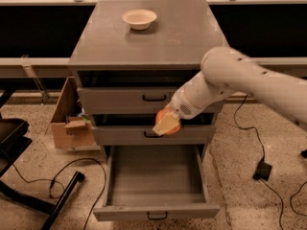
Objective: Place orange into bottom drawer
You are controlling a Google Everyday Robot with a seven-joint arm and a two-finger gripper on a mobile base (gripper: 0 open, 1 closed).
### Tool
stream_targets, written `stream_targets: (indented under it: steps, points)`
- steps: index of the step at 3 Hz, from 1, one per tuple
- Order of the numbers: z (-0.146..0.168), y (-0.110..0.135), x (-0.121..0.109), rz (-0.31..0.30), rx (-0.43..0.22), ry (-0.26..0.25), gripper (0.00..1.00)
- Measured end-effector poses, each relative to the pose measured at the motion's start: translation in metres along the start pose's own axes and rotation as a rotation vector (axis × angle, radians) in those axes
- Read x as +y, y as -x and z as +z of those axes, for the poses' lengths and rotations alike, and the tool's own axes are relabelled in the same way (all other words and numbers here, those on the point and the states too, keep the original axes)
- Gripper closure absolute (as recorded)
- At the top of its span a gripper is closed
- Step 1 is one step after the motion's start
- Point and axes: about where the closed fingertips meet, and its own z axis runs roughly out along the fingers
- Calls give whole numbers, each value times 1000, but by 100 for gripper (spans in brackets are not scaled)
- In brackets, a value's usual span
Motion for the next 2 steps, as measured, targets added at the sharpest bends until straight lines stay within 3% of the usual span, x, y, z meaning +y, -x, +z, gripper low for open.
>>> stream_targets:
  steps: [2]
  points:
    - [128,-17,50,135,-15,173,100]
